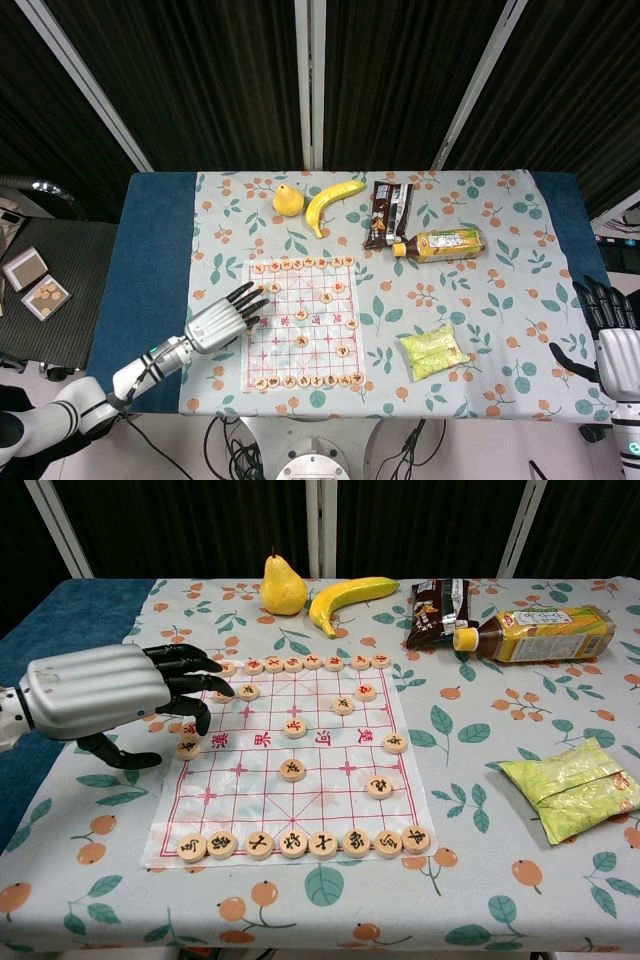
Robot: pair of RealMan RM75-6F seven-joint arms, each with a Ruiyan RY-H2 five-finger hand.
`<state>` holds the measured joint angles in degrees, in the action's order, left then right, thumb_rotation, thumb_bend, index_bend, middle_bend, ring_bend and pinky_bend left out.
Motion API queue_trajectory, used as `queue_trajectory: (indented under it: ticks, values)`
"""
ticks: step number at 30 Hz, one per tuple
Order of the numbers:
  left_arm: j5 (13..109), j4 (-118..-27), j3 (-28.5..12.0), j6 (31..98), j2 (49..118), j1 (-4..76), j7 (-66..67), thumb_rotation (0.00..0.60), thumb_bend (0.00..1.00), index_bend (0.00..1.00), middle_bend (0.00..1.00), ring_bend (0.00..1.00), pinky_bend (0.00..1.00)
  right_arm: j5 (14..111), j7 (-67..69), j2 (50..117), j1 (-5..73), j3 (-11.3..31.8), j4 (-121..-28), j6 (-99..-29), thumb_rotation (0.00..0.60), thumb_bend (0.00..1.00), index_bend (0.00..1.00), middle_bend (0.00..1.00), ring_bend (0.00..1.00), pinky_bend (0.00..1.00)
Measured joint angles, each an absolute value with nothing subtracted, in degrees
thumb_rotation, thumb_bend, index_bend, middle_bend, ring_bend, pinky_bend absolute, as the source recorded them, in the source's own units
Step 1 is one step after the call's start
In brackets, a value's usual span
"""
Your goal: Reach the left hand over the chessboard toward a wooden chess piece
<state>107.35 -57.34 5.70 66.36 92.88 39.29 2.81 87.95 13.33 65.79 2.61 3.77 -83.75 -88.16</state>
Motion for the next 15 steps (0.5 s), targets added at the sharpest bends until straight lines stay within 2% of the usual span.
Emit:
queue_trajectory:
  ticks: [15]
  values:
    - [106.7,-55.6,6.6,67.3,94.6,40.2,3.2,0.600,0.28,0.40,0.10,0.00,0.00,87.9,13.4,66.2,2.6,3.6,-83.0,-87.8,0.600,0.15,0.00,0.00,0.00,0.00]
